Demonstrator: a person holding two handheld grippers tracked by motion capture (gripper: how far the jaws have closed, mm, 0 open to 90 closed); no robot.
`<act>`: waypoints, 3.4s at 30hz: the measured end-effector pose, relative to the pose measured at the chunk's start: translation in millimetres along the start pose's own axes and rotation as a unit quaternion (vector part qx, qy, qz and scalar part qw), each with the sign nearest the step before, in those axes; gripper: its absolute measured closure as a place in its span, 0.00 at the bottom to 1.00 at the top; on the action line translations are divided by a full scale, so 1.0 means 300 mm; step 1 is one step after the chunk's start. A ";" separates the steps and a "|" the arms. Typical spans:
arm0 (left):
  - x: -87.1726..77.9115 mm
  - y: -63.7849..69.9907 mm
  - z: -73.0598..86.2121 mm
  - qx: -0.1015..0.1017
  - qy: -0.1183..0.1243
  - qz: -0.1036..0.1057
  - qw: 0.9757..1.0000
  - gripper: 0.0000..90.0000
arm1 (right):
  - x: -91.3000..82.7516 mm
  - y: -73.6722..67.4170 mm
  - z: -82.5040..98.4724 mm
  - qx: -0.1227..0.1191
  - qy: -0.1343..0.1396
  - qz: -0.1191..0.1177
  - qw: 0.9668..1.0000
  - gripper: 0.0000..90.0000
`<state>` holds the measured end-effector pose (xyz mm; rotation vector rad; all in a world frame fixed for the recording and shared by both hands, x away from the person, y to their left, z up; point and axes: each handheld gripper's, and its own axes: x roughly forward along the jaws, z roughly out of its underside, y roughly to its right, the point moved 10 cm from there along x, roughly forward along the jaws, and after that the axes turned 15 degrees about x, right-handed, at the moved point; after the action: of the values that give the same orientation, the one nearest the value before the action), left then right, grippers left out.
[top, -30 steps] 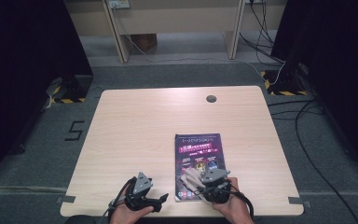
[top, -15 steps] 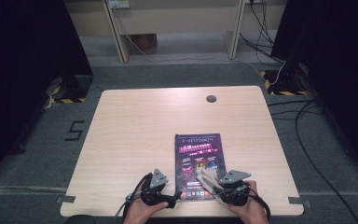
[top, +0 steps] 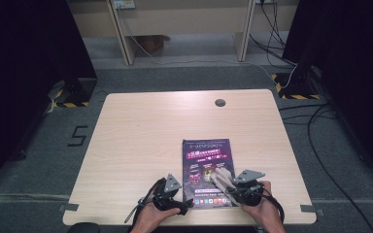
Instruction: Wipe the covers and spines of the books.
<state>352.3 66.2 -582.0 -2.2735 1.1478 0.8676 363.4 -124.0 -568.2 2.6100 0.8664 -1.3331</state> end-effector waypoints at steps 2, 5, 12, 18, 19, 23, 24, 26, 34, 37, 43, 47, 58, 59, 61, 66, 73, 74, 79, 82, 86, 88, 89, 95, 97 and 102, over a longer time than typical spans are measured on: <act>0.000 0.001 0.000 0.002 0.000 -0.001 1.000 0.18 | 0.008 0.015 -0.014 0.001 0.002 0.003 1.000 0.86; -0.001 0.001 -0.001 0.010 -0.002 -0.004 1.000 0.18 | 0.016 0.028 -0.027 0.004 0.002 0.005 1.000 0.86; -0.001 0.002 -0.003 0.016 -0.003 -0.005 1.000 0.18 | 0.057 0.076 -0.093 0.011 0.006 0.023 1.000 0.86; -0.001 0.002 -0.003 0.016 -0.002 -0.006 1.000 0.18 | 0.102 0.116 -0.162 0.017 0.008 0.038 0.999 0.86; -0.001 0.002 -0.003 0.016 -0.002 -0.006 1.000 0.18 | 0.109 0.124 -0.173 0.020 0.008 0.040 0.999 0.86; -0.001 0.002 -0.003 0.016 -0.002 -0.008 1.000 0.18 | 0.134 0.150 -0.212 0.029 0.010 0.049 0.998 0.86; -0.001 0.002 -0.003 0.016 -0.001 -0.008 1.000 0.18 | 0.143 0.159 -0.225 0.030 0.012 0.052 0.998 0.86; -0.001 0.003 -0.003 0.017 -0.001 -0.008 1.000 0.18 | 0.154 0.171 -0.243 0.033 0.014 0.057 0.998 0.86; -0.001 0.002 -0.003 0.017 -0.002 -0.008 1.000 0.18 | 0.199 0.233 -0.317 0.052 0.026 0.079 0.995 0.86; -0.001 0.002 -0.003 0.016 -0.001 -0.008 1.000 0.18 | 0.215 0.256 -0.344 0.062 0.030 0.082 0.994 0.86; -0.001 0.002 -0.003 0.016 -0.001 -0.008 1.000 0.18 | 0.242 0.293 -0.386 0.081 0.038 0.090 0.992 0.86; -0.001 0.002 -0.003 0.016 -0.002 -0.007 1.000 0.18 | 0.257 0.313 -0.410 0.089 0.044 0.094 0.991 0.86; -0.001 0.002 -0.002 0.015 -0.002 -0.004 1.000 0.18 | 0.263 0.317 -0.419 0.080 0.047 0.093 0.991 0.86; -0.001 0.002 -0.002 0.015 -0.002 -0.004 1.000 0.18 | 0.261 0.311 -0.414 0.076 0.044 0.092 0.992 0.86; -0.001 0.002 -0.002 0.015 -0.002 -0.005 1.000 0.18 | 0.255 0.294 -0.401 0.069 0.040 0.083 0.993 0.86; -0.001 0.002 -0.002 0.016 -0.003 -0.006 1.000 0.18 | 0.243 0.246 -0.371 0.055 0.033 0.064 0.996 0.87; -0.001 0.002 -0.002 0.017 -0.003 -0.007 1.000 0.18 | 0.258 0.220 -0.384 0.046 0.032 0.064 0.996 0.86; -0.001 0.002 -0.002 0.017 -0.003 -0.006 1.000 0.18 | 0.262 0.211 -0.386 0.046 0.031 0.061 0.997 0.86; -0.001 0.002 -0.003 0.017 -0.003 -0.007 1.000 0.18 | 0.291 0.142 -0.400 0.032 0.027 0.045 0.998 0.86; -0.001 0.003 -0.003 0.017 -0.002 -0.008 1.000 0.18 | 0.310 0.093 -0.408 0.024 0.025 0.034 0.999 0.86; -0.001 0.003 -0.004 0.017 -0.002 -0.009 1.000 0.18 | 0.334 0.033 -0.418 0.010 0.023 0.021 0.999 0.86; -0.001 0.002 -0.003 0.019 -0.003 -0.009 1.000 0.18 | 0.344 0.007 -0.422 0.010 0.022 0.015 1.000 0.86; -0.001 0.002 -0.003 0.018 -0.003 -0.008 1.000 0.18 | 0.348 -0.004 -0.424 0.006 0.022 0.013 1.000 0.86; -0.002 0.003 -0.003 0.018 -0.003 -0.009 1.000 0.18 | 0.366 -0.053 -0.430 -0.005 0.021 0.002 1.000 0.86; -0.002 0.003 -0.003 0.018 -0.003 -0.010 1.000 0.18 | 0.366 -0.060 -0.429 -0.006 0.020 0.001 1.000 0.86; -0.002 0.003 -0.003 0.018 -0.003 -0.009 1.000 0.18 | 0.367 -0.069 -0.427 -0.007 0.020 -0.003 1.000 0.86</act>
<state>351.7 65.4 -581.1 -2.2477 1.1291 0.8398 495.5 -16.6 -570.4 2.6346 0.8874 -1.2762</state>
